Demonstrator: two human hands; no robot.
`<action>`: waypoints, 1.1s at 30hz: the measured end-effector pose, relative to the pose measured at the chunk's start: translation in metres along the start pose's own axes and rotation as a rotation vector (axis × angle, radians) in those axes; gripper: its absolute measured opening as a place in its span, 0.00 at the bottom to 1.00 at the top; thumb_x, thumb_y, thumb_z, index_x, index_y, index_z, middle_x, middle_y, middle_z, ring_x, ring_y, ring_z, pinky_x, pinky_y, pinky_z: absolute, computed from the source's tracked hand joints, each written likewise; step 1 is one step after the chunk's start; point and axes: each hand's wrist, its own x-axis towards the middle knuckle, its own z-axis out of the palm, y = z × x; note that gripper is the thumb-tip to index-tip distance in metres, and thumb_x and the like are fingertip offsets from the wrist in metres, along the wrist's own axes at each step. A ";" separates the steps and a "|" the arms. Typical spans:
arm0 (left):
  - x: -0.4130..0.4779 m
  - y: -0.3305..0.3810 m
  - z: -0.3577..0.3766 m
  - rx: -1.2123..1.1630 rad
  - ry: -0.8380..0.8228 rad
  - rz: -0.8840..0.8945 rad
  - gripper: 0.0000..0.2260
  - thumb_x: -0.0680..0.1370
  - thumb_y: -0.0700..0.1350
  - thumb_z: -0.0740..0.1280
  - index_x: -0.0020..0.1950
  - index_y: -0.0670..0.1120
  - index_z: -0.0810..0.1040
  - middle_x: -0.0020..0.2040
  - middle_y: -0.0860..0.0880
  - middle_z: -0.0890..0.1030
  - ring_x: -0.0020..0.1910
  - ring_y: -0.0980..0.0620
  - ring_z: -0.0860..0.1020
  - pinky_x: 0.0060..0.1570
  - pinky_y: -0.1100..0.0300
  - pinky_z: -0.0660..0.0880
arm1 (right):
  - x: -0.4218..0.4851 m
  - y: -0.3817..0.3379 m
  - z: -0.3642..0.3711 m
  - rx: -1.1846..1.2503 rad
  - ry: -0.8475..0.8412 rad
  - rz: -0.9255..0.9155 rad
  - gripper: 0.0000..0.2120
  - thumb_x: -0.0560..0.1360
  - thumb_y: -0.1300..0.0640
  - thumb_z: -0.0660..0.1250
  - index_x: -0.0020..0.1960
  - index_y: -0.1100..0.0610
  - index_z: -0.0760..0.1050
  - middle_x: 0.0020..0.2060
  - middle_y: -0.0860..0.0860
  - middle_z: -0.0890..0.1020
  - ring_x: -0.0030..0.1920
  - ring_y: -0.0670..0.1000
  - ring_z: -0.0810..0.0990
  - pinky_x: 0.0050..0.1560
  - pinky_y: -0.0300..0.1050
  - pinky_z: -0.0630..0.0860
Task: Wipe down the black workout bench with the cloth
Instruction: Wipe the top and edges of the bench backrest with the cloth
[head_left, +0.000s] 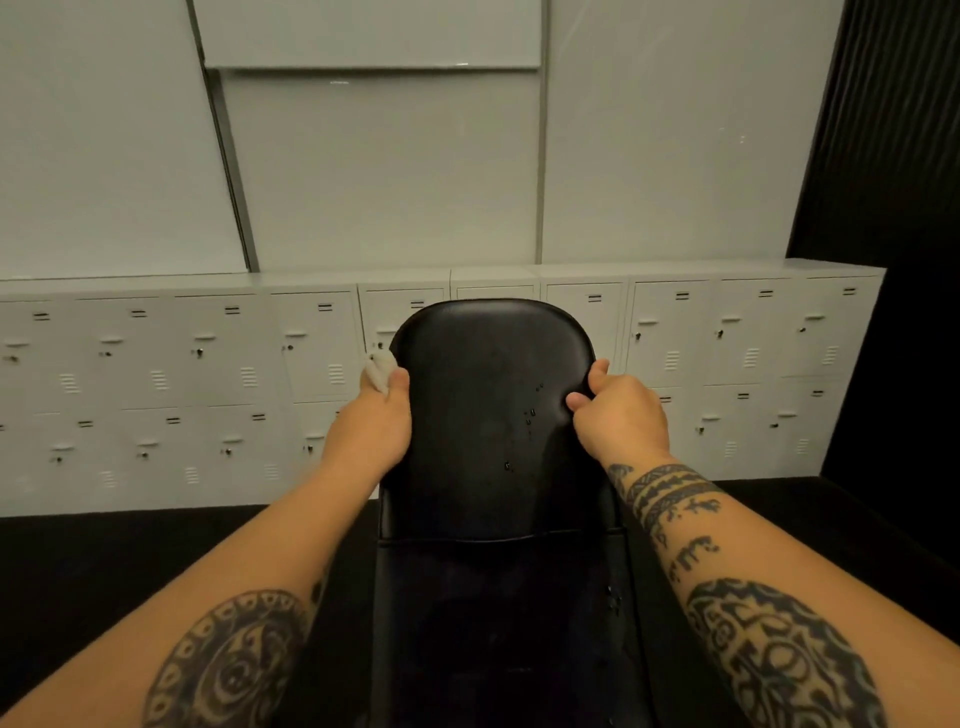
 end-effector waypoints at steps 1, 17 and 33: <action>-0.006 -0.005 0.002 0.026 0.007 0.006 0.28 0.86 0.60 0.45 0.78 0.42 0.60 0.64 0.32 0.77 0.63 0.33 0.75 0.54 0.48 0.67 | -0.001 -0.001 0.000 -0.009 -0.004 -0.002 0.28 0.82 0.49 0.62 0.79 0.50 0.58 0.65 0.57 0.77 0.67 0.59 0.72 0.60 0.49 0.72; 0.037 0.069 0.017 0.261 0.147 0.270 0.25 0.84 0.61 0.45 0.82 0.62 0.52 0.83 0.49 0.54 0.79 0.41 0.53 0.74 0.34 0.50 | -0.002 0.001 -0.001 0.003 0.010 -0.012 0.27 0.81 0.48 0.62 0.78 0.49 0.60 0.63 0.56 0.78 0.66 0.59 0.73 0.61 0.49 0.72; 0.065 0.063 0.010 0.009 0.220 0.512 0.20 0.79 0.56 0.67 0.71 0.55 0.77 0.65 0.49 0.82 0.66 0.44 0.76 0.67 0.49 0.70 | 0.004 0.007 -0.001 0.066 -0.002 -0.014 0.27 0.80 0.47 0.64 0.78 0.48 0.61 0.63 0.54 0.78 0.67 0.57 0.73 0.62 0.49 0.72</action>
